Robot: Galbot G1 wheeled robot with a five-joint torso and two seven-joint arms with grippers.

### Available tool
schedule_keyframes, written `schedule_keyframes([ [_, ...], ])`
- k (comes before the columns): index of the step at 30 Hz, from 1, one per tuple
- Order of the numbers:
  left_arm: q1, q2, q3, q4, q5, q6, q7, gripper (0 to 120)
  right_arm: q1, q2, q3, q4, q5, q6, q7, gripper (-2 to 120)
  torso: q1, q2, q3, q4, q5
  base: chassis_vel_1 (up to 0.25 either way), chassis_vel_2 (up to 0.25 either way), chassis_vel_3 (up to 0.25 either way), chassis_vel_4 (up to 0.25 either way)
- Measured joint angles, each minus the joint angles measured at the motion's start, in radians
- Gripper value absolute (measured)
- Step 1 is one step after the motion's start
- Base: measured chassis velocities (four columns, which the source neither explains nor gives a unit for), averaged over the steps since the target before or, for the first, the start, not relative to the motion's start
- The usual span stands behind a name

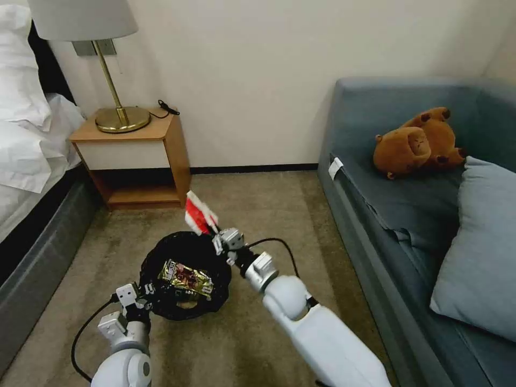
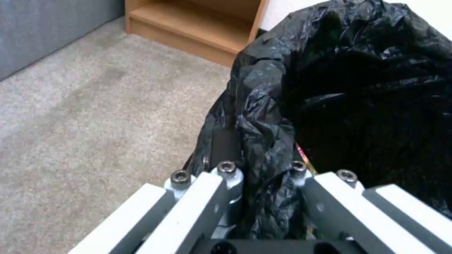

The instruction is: Pick up the trash bin, then pick up the garbage on the floor and place it into the trash bin.

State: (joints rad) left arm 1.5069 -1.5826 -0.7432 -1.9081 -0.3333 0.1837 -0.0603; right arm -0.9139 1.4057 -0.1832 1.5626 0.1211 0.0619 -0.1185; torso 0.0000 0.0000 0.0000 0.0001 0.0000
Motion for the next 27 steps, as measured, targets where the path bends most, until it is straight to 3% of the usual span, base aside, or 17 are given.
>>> schedule_keyframes([
  [13,0.000,-0.017,0.016,-0.006,0.010,0.000,-0.001,3,-0.067,0.011,0.020,-0.084,-0.075,0.053,-0.041,1,0.000,0.000,0.000,-0.0002,0.0000,0.000,0.000,0.000,0.000],
  [19,-0.001,-0.019,0.018,-0.010,0.015,0.000,-0.002,3,-0.081,0.013,0.033,-0.102,-0.101,0.060,-0.053,17,0.000,0.000,0.000,-0.0001,0.0001,0.000,0.000,0.000,0.000],
  [20,-0.001,-0.019,0.019,-0.010,0.016,0.001,-0.002,3,-0.084,0.013,0.037,-0.101,-0.106,0.060,-0.057,27,0.000,0.000,0.000,-0.0002,0.0001,0.000,0.000,0.000,0.000],
  [24,-0.001,-0.019,0.020,-0.010,0.017,0.001,-0.002,3,-0.085,0.013,0.038,-0.098,-0.108,0.059,-0.059,34,0.000,0.000,0.000,-0.0002,0.0001,0.000,0.000,0.000,0.000],
  [27,-0.001,-0.020,0.021,-0.010,0.018,0.001,-0.003,3,-0.086,0.013,0.039,-0.088,-0.109,0.054,-0.062,52,0.000,0.000,0.000,-0.0001,0.0001,0.000,0.000,0.000,0.000],
])
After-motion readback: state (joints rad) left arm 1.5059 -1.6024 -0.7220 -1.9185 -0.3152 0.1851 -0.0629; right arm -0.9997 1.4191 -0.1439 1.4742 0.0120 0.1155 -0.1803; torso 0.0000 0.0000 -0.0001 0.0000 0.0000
